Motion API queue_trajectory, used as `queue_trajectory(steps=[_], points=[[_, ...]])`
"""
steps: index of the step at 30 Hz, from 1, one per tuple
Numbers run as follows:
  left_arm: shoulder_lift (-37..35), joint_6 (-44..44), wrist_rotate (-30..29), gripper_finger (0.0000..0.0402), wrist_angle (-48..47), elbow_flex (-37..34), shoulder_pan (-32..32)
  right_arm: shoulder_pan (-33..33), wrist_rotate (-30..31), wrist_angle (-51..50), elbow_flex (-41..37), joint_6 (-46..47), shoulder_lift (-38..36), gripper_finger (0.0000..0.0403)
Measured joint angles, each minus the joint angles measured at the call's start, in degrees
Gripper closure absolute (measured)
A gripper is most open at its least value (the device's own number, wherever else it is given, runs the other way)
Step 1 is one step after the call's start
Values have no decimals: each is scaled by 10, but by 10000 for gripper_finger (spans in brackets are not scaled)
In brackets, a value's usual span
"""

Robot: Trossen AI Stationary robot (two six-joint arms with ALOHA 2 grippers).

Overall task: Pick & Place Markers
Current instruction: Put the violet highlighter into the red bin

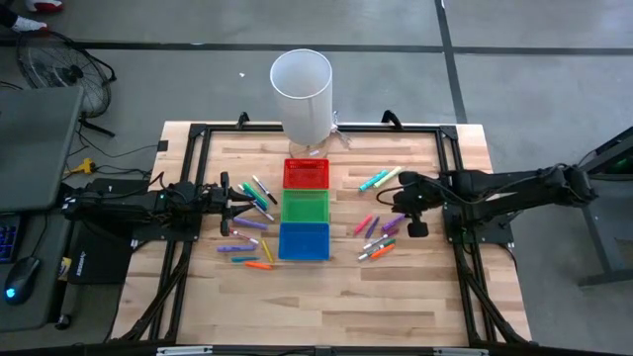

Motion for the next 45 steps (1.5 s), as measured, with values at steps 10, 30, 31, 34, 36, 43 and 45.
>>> queue_trajectory(steps=[10,30,31,34,36,43,45], points=[[0,0,0,316,0,0,0,0,4,-89,61,-8,116,325],[0,0,0,316,0,0,0,0,43,-181,66,-91,202,219],[0,0,0,316,0,0,0,0,45,-180,64,-100,202,218],[0,0,0,316,0,0,0,0,44,-177,62,-124,202,217],[0,0,0,316,0,0,0,0,39,-174,62,-132,206,218],[0,0,0,316,0,0,0,-1,19,-154,62,-133,247,217],[0,0,0,316,0,0,0,-4,16,-148,63,-134,259,218]])
